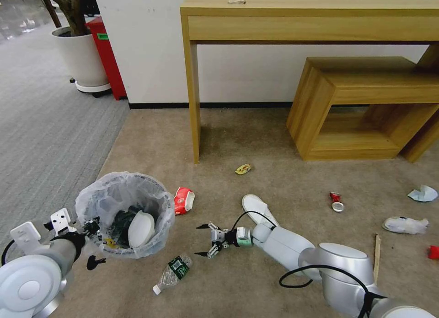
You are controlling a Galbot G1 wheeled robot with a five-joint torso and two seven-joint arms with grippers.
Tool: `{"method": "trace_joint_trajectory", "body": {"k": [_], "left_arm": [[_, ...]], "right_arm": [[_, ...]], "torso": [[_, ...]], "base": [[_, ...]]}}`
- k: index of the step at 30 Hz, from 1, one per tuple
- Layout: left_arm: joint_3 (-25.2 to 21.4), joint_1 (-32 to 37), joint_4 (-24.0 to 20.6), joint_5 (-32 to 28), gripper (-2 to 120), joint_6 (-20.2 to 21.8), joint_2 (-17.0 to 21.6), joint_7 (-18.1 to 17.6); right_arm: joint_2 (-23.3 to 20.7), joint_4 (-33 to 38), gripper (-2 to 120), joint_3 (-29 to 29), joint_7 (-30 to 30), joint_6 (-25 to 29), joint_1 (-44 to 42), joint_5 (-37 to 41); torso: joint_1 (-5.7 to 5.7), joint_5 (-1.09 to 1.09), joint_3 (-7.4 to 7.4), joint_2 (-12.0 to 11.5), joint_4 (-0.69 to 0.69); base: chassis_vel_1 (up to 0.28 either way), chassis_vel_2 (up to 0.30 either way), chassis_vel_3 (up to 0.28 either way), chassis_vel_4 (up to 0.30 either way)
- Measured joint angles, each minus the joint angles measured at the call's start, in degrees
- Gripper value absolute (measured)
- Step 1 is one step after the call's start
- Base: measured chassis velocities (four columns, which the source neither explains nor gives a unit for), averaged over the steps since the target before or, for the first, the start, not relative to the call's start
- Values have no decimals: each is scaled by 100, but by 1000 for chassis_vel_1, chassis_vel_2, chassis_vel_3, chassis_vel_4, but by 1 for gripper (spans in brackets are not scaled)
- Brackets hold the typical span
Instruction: Pick up the trash bin and place the garbage on the floor into it.
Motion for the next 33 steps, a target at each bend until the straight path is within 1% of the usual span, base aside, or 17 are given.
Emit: {"method": "trace_joint_trajectory", "body": {"k": [9, 12, 20, 26, 33], "left_arm": [[23, -22, 20, 36, 0, 1, -19, 1], [36, -25, 38, 55, 0, 1, -26, 1], [58, -22, 47, 88, 0, 1, -45, 1], [66, -31, 38, 90, 0, 2, -45, 1], [64, -36, 26, 87, 0, 2, -48, 0]], "right_arm": [[-35, 345, 100, -181, 19, -4, 94, 52], [-156, 727, 100, -376, 133, -13, 95, 240], [-307, 1289, 100, -587, 339, -92, 210, 466], [-295, 1381, 100, -669, 407, -131, 272, 492], [-82, 1136, 100, -822, 394, -122, 257, 469]], "torso": [[0, 0, 0, 0, 0], [0, 0, 0, 0, 0], [0, 0, 0, 0, 0], [0, 0, 0, 0, -1], [0, 0, 0, 0, 0]], "base": [[0, 0, 0, 0], [0, 0, 0, 0], [0, 0, 0, 0], [0, 0, 0, 0], [0, 0, 0, 0]]}}
